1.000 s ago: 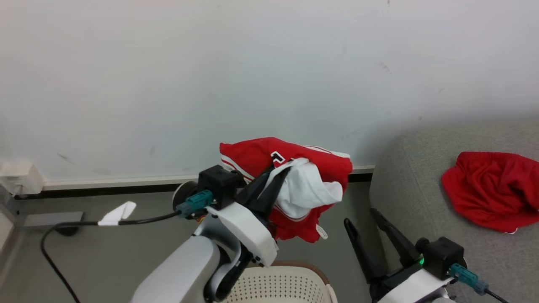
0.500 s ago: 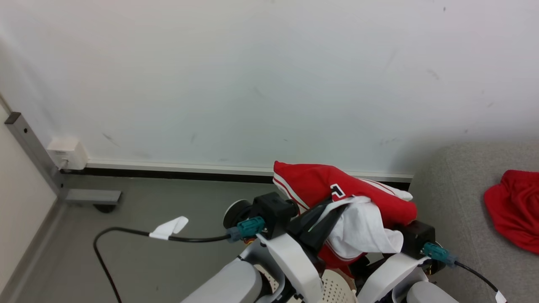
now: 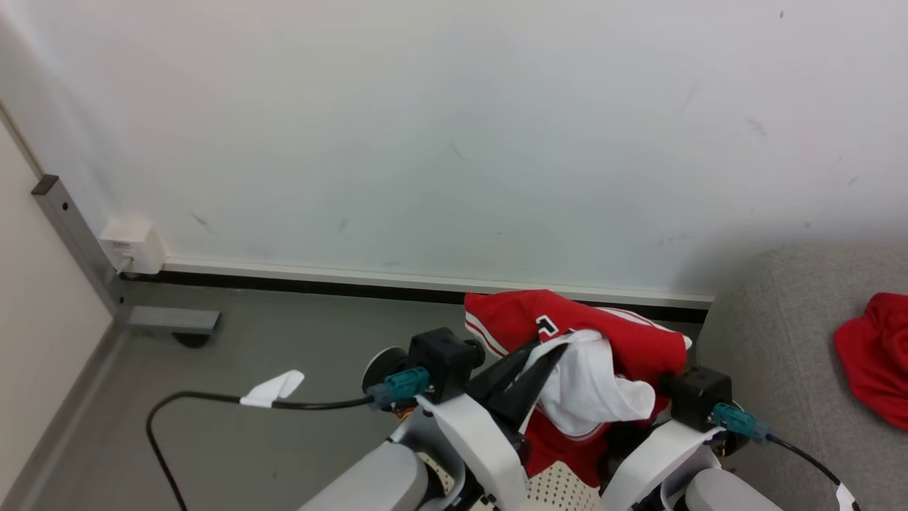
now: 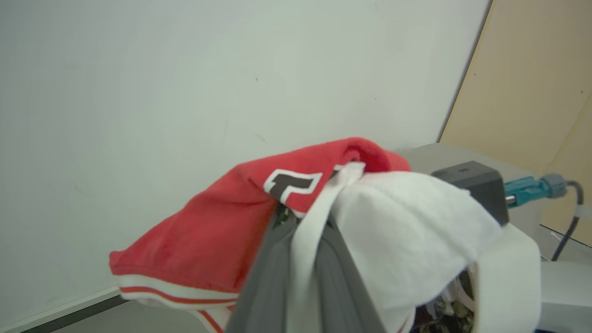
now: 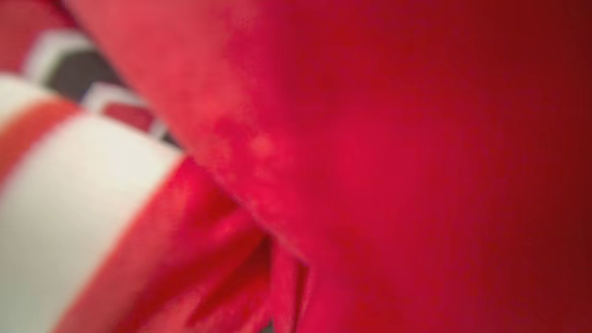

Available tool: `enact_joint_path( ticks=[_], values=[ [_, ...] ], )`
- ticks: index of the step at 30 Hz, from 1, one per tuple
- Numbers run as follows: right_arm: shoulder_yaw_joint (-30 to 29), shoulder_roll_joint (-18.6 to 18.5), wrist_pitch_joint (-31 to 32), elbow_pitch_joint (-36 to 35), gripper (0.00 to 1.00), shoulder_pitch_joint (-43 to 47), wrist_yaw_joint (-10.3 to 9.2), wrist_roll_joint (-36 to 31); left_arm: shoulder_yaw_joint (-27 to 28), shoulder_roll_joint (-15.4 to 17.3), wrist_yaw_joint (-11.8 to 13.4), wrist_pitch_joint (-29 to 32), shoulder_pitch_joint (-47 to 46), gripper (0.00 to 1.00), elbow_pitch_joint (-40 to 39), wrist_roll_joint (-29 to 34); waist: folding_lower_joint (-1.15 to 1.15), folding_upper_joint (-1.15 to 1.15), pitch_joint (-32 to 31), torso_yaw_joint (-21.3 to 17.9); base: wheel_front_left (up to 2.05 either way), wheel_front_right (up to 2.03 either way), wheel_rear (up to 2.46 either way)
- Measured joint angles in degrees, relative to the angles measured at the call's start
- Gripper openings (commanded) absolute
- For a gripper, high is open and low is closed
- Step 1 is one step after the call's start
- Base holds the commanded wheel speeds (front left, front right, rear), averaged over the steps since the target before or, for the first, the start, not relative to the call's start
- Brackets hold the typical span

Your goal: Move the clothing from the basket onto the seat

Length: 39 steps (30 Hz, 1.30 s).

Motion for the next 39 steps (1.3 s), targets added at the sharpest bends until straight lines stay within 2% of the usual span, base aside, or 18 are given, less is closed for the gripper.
enact_joint_path(
  ticks=[10, 12, 13, 25, 39],
  values=[
    [-3.0, -1.2, 0.0, -6.6, 0.0, 1.8, 0.0, 1.5, 1.0, 1.5, 0.7, -1.3, 1.6, 0.0, 2.2, -0.9, 0.0, 0.0, 0.4, -3.8, 0.0, 0.0, 0.0],
    [-3.6, -1.8, 0.0, -7.6, 0.0, 1.8, 0.0, 1.5, 0.8, 1.6, 0.7, -1.7, 2.2, 0.56, 2.6, -1.0, 0.0, 0.0, 0.5, -4.7, 0.0, 0.0, 0.0],
    [-4.0, -2.1, 0.0, -8.1, 0.0, 1.8, 0.0, 1.5, 0.6, 1.7, 0.7, -1.7, 2.5, 1.0, 2.7, -1.0, 0.0, 0.0, 0.6, -5.1, 0.0, 0.0, 0.0],
    [-12.4, -7.3, 0.0, -14.4, 0.0, 1.7, 0.0, 1.4, 0.3, 2.0, 1.4, -3.8, 3.1, 1.0, 3.2, -0.8, 0.0, 0.0, 1.3, -10.9, 0.0, 0.0, 0.0],
    [-24.2, -14.5, 0.0, -24.0, 0.0, -0.2, 0.0, -0.9, 0.6, 2.5, 2.1, -6.8, 2.7, 1.0, 4.7, 0.5, 0.0, 0.0, 2.7, -23.2, 0.0, 0.0, 0.0]
  ],
)
